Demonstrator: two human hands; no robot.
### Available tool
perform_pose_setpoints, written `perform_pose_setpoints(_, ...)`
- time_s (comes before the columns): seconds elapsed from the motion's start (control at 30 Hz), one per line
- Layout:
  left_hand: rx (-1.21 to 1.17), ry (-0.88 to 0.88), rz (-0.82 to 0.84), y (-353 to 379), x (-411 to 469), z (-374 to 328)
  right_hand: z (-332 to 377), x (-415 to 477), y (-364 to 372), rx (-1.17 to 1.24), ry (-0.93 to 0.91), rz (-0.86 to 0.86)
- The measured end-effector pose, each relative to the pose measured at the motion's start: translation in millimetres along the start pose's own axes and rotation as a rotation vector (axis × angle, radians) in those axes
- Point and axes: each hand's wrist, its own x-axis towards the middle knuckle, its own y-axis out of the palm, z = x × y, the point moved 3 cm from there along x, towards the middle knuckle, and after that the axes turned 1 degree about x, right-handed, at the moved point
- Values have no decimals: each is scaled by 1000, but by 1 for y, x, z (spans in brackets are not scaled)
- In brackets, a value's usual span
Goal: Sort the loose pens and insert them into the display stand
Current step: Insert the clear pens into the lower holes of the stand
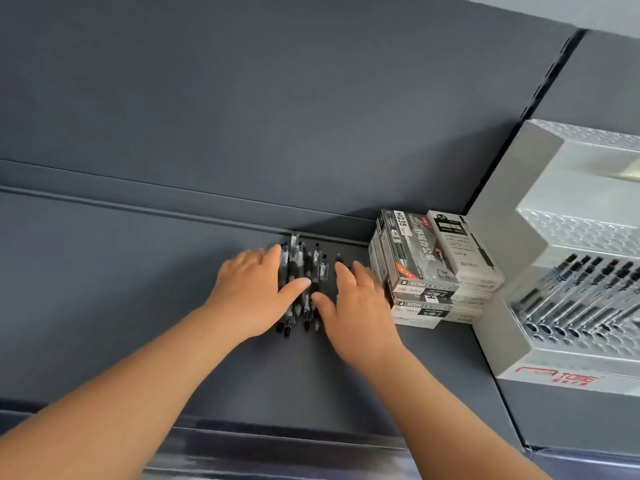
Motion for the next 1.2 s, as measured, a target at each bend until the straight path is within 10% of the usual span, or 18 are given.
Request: perform_pose_setpoints(1.2, -897, -246, 32, 9, 17, -5, 3, 22, 15, 760, 218, -82)
